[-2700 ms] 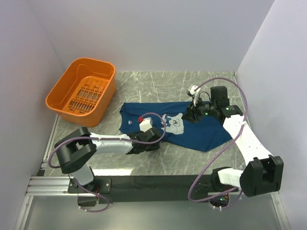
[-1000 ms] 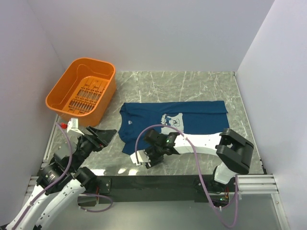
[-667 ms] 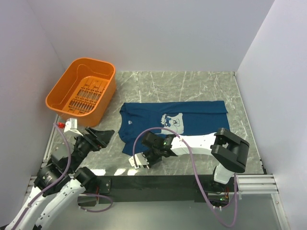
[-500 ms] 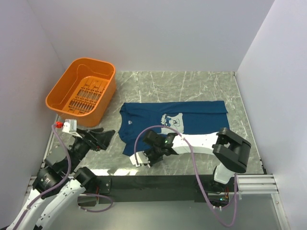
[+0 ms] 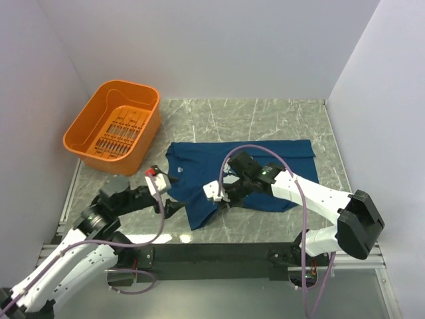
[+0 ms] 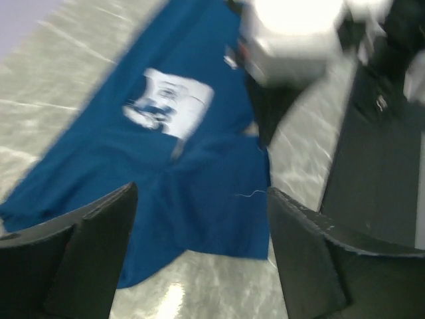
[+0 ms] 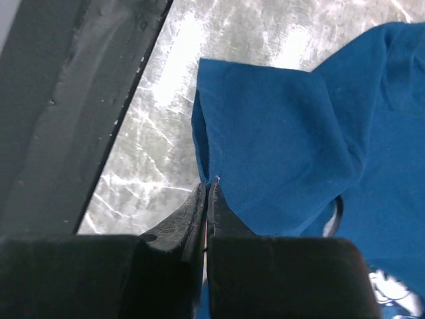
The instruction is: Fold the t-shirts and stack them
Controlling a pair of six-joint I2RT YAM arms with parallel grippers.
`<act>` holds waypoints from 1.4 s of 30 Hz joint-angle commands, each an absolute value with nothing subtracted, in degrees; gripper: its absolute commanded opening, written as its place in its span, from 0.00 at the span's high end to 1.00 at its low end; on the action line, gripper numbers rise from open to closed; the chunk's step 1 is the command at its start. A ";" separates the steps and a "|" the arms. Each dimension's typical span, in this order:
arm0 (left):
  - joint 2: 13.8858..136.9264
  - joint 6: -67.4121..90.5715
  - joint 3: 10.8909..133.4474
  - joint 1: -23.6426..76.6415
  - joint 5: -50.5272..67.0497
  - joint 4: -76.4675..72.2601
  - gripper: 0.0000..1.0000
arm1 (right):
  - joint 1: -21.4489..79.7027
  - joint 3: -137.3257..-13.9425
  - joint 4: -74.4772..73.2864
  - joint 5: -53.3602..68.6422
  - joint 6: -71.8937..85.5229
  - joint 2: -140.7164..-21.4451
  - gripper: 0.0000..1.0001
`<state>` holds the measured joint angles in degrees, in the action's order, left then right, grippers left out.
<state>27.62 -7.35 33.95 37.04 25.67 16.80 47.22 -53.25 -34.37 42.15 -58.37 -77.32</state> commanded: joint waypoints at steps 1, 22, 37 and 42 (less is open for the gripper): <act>30.75 -15.38 31.38 37.09 37.17 10.13 0.19 | 44.66 -54.58 -35.86 48.16 -56.87 -77.34 1.00; 44.65 -13.63 26.37 54.05 11.88 2.55 0.18 | 38.23 -64.95 -29.01 54.40 -35.51 -85.25 1.00; 48.96 -9.85 28.21 54.05 7.46 1.67 0.18 | 36.04 -69.26 -26.11 56.25 -26.90 -88.86 1.00; 48.60 -8.09 28.83 54.05 9.75 1.41 0.17 | 35.95 -70.13 -24.35 55.90 -24.79 -89.65 1.00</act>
